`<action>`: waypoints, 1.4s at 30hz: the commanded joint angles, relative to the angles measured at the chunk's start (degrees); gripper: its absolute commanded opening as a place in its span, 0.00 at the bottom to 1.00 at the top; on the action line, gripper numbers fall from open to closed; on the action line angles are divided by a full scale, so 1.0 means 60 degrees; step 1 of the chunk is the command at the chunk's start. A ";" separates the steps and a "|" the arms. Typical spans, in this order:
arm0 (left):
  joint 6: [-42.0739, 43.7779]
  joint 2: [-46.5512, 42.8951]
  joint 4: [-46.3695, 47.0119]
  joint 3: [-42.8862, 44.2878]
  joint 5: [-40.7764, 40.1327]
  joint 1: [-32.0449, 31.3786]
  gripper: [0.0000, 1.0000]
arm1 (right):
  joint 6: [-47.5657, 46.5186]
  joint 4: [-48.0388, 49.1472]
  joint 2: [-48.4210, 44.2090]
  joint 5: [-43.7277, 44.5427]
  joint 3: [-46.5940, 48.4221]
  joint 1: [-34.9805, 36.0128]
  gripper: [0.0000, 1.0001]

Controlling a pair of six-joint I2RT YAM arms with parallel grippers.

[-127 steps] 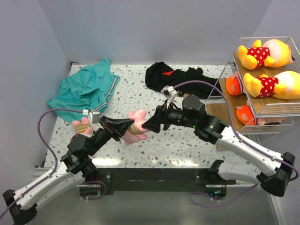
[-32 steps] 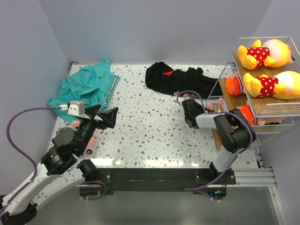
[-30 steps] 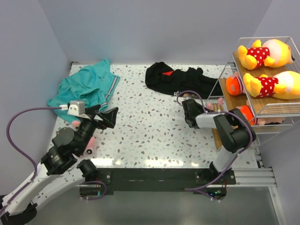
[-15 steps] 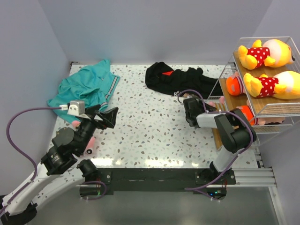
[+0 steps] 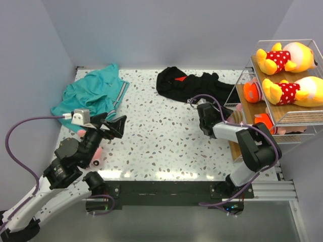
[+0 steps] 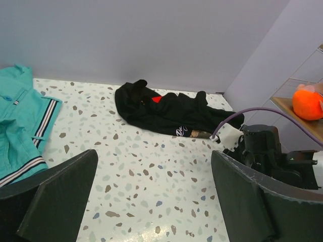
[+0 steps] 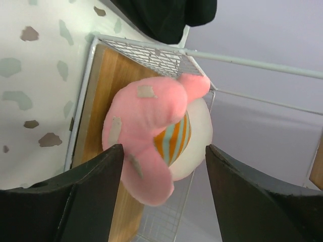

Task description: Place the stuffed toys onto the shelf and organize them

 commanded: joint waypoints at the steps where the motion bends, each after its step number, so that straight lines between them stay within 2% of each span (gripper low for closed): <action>1: -0.0028 0.0000 0.0313 -0.0027 -0.0185 0.0003 1.00 | 0.0203 -0.0120 -0.0224 -0.0381 0.0272 0.0381 0.67; 5: -0.0043 0.0029 0.0283 -0.0027 -0.0243 0.0004 1.00 | 0.0277 -0.0253 0.0025 -0.0439 0.0272 0.0484 0.65; 8: -0.0043 0.0044 0.0269 -0.0027 -0.0258 0.0003 1.00 | 0.0277 -0.0253 -0.0004 -0.0498 0.0272 0.0484 0.53; 13: -0.0116 0.0058 0.0211 -0.0056 -0.0346 0.0004 0.99 | 0.0247 -0.0165 0.0098 -0.0689 0.0185 0.0426 0.45; 15: -0.0495 0.0117 -0.0153 -0.0071 -0.0813 0.0003 0.98 | 0.0291 -0.0267 0.0230 -0.0616 0.0213 0.0323 0.42; 17: -0.1883 0.0335 -0.0739 -0.0144 -0.1906 0.0018 0.98 | 0.0364 -0.0268 0.0420 -0.0513 0.0214 0.0250 0.40; 18: -0.2483 0.0438 -0.1525 -0.0202 -0.2349 0.0004 0.98 | 0.0379 -0.0224 0.0479 -0.0498 0.0199 0.0162 0.40; 19: -0.3881 0.0541 -0.1997 -0.0333 -0.2745 0.0018 0.98 | 0.0394 -0.0180 0.0581 -0.0368 0.0199 0.0118 0.39; 20: -0.4519 0.0788 -0.2422 -0.0393 -0.3416 0.0018 0.98 | 0.0379 -0.0151 0.0611 -0.0308 0.0214 -0.0027 0.38; 25: -0.7856 0.1712 -0.5074 -0.0218 -0.4271 0.0018 0.97 | 0.0408 -0.0165 0.0612 -0.0307 0.0389 -0.0219 0.38; 28: -0.8900 0.2152 -0.6013 -0.0129 -0.4740 0.0004 0.96 | 0.0540 -0.0369 0.0319 -0.0512 0.0448 0.0000 0.39; 30: -0.9590 0.2401 -0.6743 -0.0217 -0.5120 0.0003 0.94 | 0.0526 -0.0356 -0.0119 -0.0776 0.0361 0.0424 0.45; 33: -1.1551 0.2840 -0.8234 -0.0349 -0.5633 0.0003 0.91 | 0.0701 -0.0516 -0.0602 -0.0981 0.0389 0.0907 0.52; 34: -1.2804 0.2987 -0.8691 -0.0378 -0.5736 0.0018 0.91 | 0.0832 -0.0574 -0.0677 -0.1040 0.0404 0.1025 0.53; 36: -1.4302 0.3528 -1.0223 -0.0539 -0.6015 0.0018 0.89 | 0.1051 -0.0765 -0.0911 -0.1215 0.0448 0.1289 0.56; 37: -1.5050 0.3748 -1.0408 -0.0612 -0.6059 0.0033 0.88 | 0.1140 -0.0882 -0.0985 -0.1332 0.0477 0.1362 0.58; 39: -1.5189 0.4290 -1.0410 -0.0846 -0.6133 0.0397 0.96 | 0.1359 -0.1160 -0.1189 -0.1523 0.0594 0.1582 0.59; 42: -1.5772 0.4964 -1.0395 -0.0877 -0.5752 0.1451 0.96 | 0.1667 -0.1570 -0.1569 -0.1771 0.0843 0.1992 0.59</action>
